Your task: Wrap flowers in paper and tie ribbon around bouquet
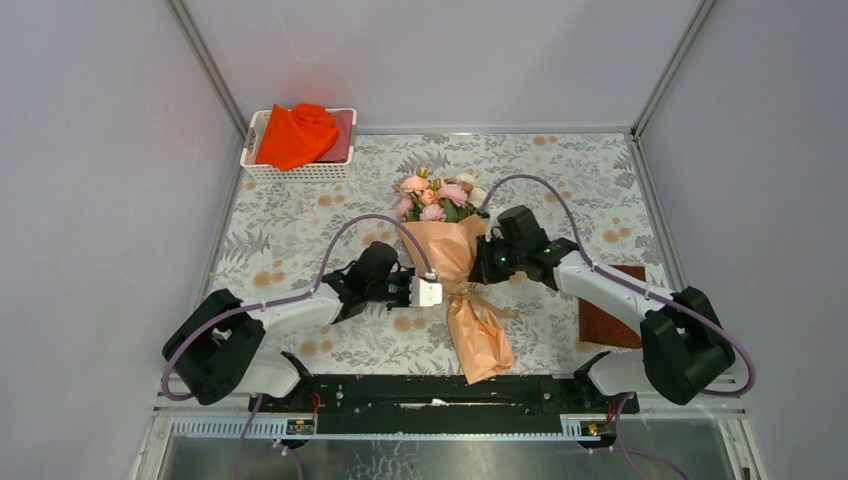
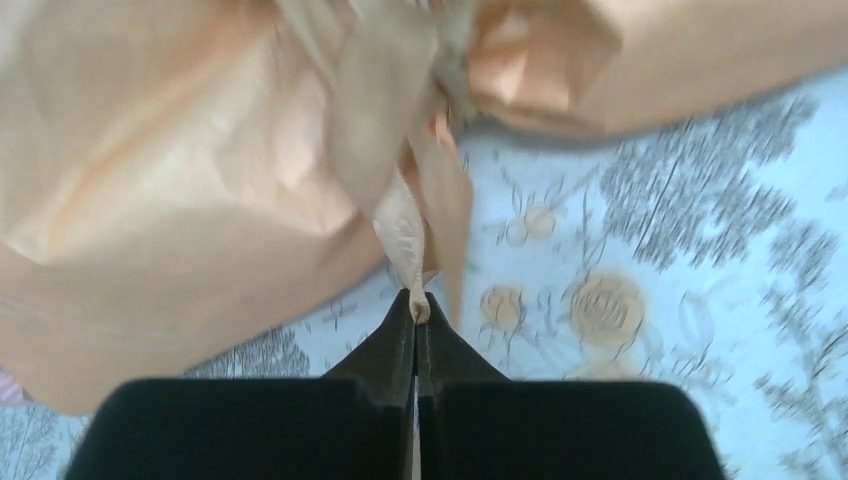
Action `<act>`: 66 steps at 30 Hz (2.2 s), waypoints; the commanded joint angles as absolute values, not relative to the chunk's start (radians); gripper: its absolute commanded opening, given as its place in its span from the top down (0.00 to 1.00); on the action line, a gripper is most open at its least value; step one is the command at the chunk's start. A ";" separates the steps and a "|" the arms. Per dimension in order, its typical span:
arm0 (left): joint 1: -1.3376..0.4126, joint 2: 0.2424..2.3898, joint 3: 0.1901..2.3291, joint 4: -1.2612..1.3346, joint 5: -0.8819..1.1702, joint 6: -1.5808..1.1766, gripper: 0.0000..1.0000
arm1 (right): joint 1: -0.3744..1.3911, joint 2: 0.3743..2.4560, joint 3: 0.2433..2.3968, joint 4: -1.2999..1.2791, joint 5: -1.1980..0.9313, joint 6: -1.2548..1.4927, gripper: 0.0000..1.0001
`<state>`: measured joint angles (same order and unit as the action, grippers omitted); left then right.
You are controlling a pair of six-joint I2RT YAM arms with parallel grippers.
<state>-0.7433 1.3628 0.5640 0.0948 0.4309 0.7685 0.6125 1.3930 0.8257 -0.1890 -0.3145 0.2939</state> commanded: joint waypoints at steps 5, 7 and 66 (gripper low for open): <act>-0.563 1.354 0.479 0.071 0.391 1.113 1.00 | 0.388 1.276 0.603 -0.181 -0.233 0.362 1.00; -0.530 1.356 0.464 0.053 0.398 1.166 1.00 | 0.345 1.270 0.560 -0.167 -0.232 0.373 1.00; -0.341 1.243 0.330 0.026 0.521 1.507 1.00 | 0.864 1.556 0.851 0.066 -0.414 0.496 0.92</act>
